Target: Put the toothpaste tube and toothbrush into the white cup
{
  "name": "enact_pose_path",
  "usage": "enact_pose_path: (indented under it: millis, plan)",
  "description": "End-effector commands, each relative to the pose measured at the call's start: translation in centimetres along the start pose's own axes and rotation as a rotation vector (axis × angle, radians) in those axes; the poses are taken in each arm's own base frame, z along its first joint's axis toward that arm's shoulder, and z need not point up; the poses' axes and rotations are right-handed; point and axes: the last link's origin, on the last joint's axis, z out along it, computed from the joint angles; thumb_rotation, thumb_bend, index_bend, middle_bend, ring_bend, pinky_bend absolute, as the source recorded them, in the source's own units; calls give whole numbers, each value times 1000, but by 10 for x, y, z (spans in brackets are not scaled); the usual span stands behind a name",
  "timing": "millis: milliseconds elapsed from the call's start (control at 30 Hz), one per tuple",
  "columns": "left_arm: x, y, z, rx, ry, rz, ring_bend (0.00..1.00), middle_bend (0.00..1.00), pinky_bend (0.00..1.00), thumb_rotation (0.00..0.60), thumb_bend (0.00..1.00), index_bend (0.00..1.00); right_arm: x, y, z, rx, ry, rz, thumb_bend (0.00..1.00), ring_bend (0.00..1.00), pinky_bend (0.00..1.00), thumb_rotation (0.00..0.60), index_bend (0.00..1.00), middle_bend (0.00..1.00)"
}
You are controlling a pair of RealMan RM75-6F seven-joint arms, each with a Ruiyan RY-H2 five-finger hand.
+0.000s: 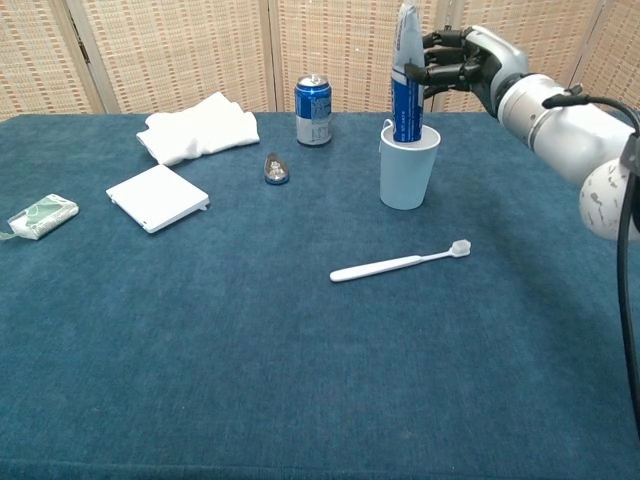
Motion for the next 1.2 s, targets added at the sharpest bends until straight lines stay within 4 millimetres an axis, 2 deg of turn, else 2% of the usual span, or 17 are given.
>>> enact_pose_path:
  millis: [33, 400, 667, 967, 1200]
  plan:
    - [0, 0, 0, 1, -2, 5, 265, 250, 278, 600, 194, 276, -7, 6, -1, -6, -13, 18, 315, 389, 391, 600, 585, 520]
    - [-2, 1, 0, 4, -14, 9, 265, 250, 278, 600, 193, 273, -13, 21, -6, 7, -19, 11, 314, 357, 343, 600, 585, 475]
    - [-3, 1, 0, 7, -19, 9, 266, 250, 278, 600, 193, 271, -16, 29, -9, 1, -30, -1, 244, 302, 299, 600, 557, 419]
    - [-3, 1, 0, 3, -17, 10, 266, 250, 278, 600, 194, 268, -13, 31, -11, 19, -21, -10, 151, 266, 269, 600, 462, 382]
    - [-4, 2, 0, 1, -23, 10, 266, 249, 278, 600, 193, 267, -6, 34, -14, 26, -13, -22, 106, 230, 223, 600, 320, 330]
